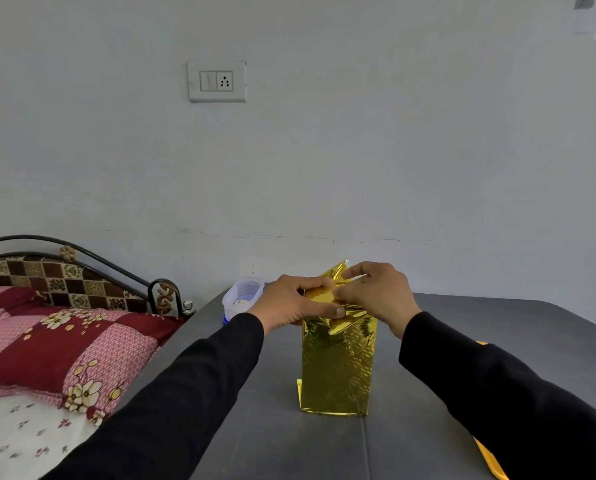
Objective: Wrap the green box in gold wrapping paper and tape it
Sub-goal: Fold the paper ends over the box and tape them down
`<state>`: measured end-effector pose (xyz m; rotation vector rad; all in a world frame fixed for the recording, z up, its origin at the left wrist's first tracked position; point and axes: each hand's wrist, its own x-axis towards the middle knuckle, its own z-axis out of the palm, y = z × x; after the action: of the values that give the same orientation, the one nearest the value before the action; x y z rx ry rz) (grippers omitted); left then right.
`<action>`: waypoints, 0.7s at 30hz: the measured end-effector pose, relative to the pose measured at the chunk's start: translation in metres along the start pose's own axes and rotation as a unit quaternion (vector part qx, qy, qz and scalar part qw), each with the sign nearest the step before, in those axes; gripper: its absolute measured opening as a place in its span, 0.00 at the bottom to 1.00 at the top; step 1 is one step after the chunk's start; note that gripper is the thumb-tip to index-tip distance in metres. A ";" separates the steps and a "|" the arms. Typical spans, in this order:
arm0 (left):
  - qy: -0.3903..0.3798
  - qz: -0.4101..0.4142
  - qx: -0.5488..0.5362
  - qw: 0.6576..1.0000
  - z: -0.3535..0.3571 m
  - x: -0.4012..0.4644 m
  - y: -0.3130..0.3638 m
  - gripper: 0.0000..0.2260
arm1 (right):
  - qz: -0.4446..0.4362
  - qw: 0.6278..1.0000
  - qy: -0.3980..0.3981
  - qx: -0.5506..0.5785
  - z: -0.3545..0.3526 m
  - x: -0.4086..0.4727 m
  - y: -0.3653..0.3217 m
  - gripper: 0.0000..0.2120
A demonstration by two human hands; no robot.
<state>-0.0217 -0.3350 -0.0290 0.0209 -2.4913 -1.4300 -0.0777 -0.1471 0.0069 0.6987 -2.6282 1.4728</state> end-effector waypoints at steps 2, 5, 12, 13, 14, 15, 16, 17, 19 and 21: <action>0.001 -0.005 -0.005 1.000 0.001 -0.001 0.001 0.38 | -0.013 0.999 0.014 -0.027 0.002 0.001 -0.001 0.16; -0.001 -0.010 -0.009 1.000 0.001 -0.002 0.003 0.37 | -0.020 0.998 0.015 -0.054 0.000 0.004 -0.005 0.24; -0.001 -0.017 -0.003 1.000 0.003 -0.003 0.006 0.39 | 0.088 0.994 -0.015 0.063 0.006 0.021 0.007 0.35; 0.000 -0.018 -0.002 1.000 0.004 -0.003 0.007 0.39 | 0.099 0.992 -0.019 0.075 0.008 0.021 0.007 0.35; 0.001 -0.019 -0.004 1.000 0.004 -0.003 0.007 0.38 | 0.112 0.988 -0.034 0.097 0.011 0.022 0.007 0.37; 0.001 -0.018 -0.007 1.000 0.003 -0.003 0.007 0.37 | 0.127 0.982 -0.055 0.125 0.013 0.022 0.005 0.41; 0.001 -0.018 -0.010 1.000 0.003 -0.004 0.007 0.37 | 0.142 0.976 -0.073 0.149 0.017 0.023 0.006 0.45; 0.000 -0.018 -0.013 1.000 0.002 -0.005 0.007 0.36 | 0.154 0.971 -0.083 0.160 0.020 0.025 0.004 0.48; -0.003 -0.021 -0.020 1.000 0.001 -0.007 0.008 0.36 | 0.158 0.972 -0.078 0.158 0.024 0.030 0.005 0.45; -0.006 -0.024 -0.023 0.999 0.000 -0.008 0.009 0.34 | 0.157 0.974 -0.068 0.149 0.026 0.033 0.006 0.40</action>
<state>-0.0134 -0.3296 -0.0234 0.0636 -2.4817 -1.5105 -0.1053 -0.1776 -0.0031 0.4254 -2.7487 2.0035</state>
